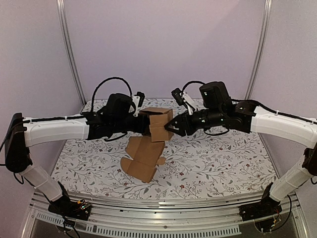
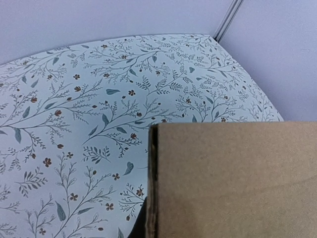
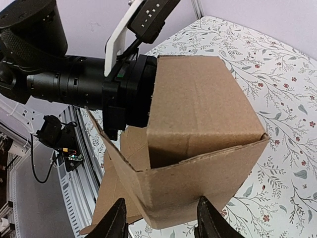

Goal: Fold the paper box

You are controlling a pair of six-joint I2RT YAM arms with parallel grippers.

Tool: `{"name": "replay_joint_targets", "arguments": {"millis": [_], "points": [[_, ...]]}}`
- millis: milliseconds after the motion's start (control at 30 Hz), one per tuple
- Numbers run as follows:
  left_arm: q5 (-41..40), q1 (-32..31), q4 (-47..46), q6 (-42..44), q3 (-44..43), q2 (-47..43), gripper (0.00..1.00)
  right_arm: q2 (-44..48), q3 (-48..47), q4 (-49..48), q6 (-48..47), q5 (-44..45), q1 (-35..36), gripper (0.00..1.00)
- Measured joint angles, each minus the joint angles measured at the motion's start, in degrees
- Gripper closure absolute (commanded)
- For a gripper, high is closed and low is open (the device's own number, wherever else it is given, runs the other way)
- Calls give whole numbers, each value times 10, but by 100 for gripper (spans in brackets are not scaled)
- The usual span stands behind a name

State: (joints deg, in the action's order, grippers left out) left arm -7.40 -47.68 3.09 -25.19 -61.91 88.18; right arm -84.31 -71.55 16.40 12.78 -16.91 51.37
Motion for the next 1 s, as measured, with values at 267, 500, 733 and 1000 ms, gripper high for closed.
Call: {"name": "replay_joint_targets", "arguments": {"millis": [267,500,733,1000], "points": [[-36,-4,24,-12,-9,0,100,-43,-39,1,25,71,18,53],[-71,-5,57,-28,-24,0,100,-77,-78,19,39,140,34,52],[-97,-8,86,-43,-32,0,100,-100,-95,29,49,193,52,50],[-118,-18,108,-57,-37,0,100,-115,-98,33,59,239,61,49]]}}
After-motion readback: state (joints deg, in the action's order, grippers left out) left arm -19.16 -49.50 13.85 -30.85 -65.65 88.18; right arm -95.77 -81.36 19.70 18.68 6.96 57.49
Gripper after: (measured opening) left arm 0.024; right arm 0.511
